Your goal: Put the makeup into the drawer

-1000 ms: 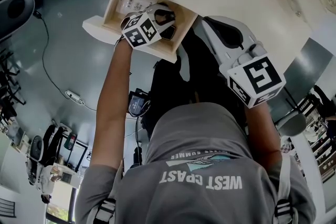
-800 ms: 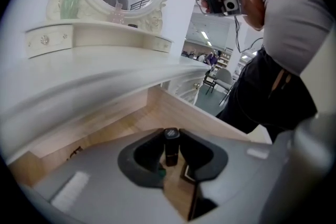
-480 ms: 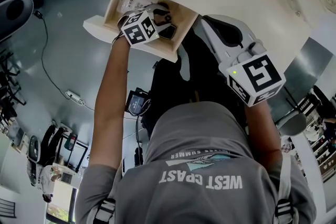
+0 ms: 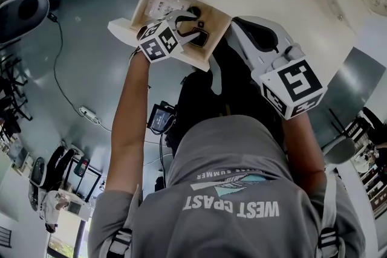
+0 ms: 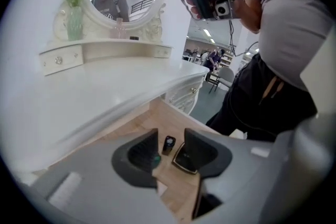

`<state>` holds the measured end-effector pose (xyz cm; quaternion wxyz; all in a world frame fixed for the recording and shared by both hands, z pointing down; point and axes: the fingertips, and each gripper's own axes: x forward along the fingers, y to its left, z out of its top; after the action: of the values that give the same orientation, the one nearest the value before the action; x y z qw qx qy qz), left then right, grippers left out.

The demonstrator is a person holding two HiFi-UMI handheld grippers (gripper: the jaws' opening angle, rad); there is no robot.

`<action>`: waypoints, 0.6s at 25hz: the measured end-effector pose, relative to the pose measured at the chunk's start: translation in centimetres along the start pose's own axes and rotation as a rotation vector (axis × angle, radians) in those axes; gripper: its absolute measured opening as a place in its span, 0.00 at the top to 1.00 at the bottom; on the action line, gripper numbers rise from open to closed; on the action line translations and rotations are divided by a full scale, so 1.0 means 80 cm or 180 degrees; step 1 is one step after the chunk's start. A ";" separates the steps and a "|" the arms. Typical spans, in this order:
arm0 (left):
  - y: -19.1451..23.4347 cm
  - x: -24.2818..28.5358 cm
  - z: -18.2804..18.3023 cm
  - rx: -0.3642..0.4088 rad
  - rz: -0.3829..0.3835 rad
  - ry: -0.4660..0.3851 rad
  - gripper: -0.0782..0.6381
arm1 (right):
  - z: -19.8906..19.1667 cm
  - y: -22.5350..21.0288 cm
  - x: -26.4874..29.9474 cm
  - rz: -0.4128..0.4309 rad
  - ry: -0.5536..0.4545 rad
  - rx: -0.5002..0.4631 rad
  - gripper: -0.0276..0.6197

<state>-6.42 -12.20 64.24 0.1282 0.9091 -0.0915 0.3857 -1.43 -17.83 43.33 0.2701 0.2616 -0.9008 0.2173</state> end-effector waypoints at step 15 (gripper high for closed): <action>-0.036 -0.217 0.108 0.0183 0.1171 -0.0502 0.89 | 0.106 0.055 -0.077 -0.0010 -0.0499 -0.0519 0.95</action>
<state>-11.74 -10.87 45.40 0.0219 0.9077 -0.2547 0.3327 -2.77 -16.75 32.09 0.2196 0.2564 -0.9334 0.1219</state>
